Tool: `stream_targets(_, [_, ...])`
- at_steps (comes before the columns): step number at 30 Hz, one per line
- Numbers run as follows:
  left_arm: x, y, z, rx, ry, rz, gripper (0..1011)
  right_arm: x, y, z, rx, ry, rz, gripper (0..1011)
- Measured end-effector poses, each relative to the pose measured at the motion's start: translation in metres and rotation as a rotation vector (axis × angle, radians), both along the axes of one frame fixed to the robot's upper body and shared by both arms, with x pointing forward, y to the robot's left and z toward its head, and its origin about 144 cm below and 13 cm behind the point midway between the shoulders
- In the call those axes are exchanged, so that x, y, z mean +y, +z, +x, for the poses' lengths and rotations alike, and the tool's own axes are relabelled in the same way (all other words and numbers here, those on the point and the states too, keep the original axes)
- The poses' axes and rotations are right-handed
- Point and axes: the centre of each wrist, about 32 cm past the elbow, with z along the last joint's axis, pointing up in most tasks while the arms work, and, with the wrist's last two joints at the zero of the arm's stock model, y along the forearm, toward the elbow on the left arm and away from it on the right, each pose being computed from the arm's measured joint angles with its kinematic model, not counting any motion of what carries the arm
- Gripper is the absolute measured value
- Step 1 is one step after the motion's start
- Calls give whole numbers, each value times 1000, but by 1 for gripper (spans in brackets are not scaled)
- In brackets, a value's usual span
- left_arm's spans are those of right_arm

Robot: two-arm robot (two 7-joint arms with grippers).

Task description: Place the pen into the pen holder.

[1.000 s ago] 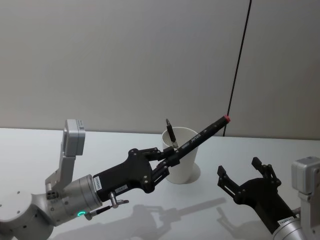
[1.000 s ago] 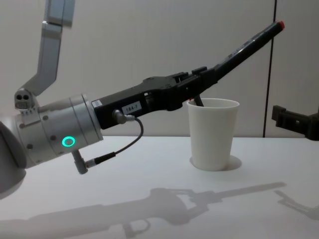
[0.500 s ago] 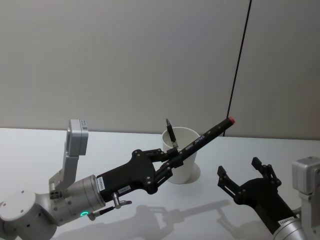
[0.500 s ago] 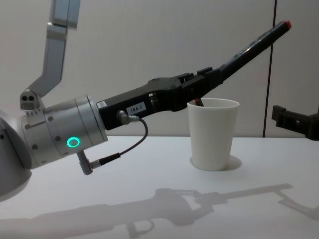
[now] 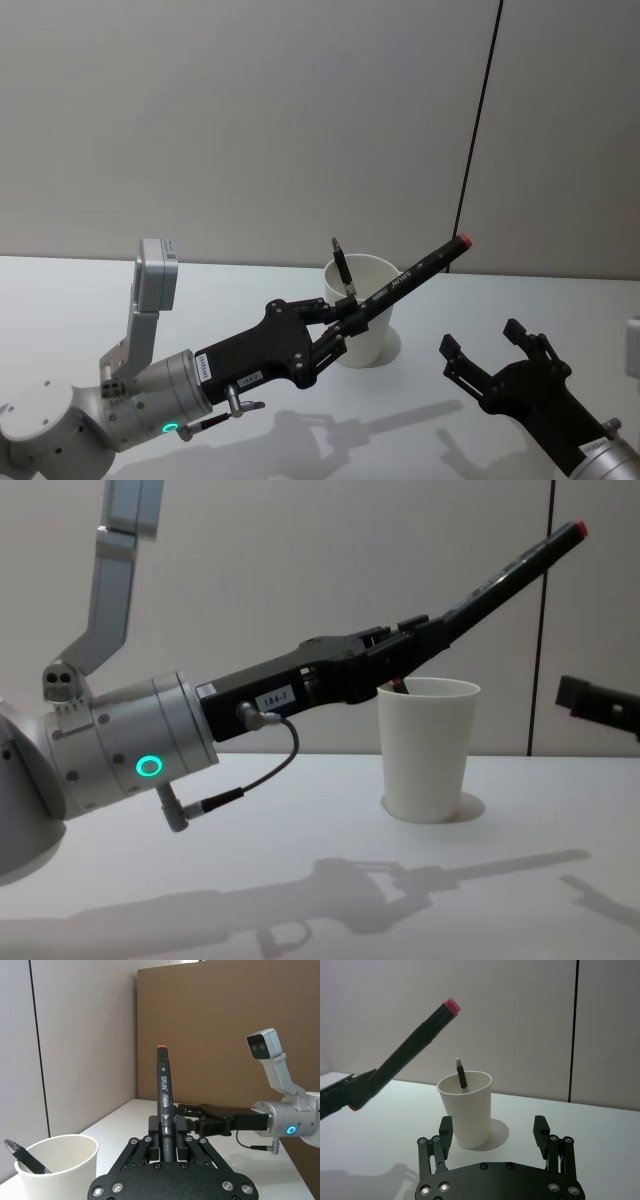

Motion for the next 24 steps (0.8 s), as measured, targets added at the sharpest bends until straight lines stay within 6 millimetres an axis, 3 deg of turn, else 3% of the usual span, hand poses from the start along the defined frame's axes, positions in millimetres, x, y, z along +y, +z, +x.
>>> stream_targets(24, [-1,0,0,1,-3,-1,190,-22,17,-14,139,185,359,1001])
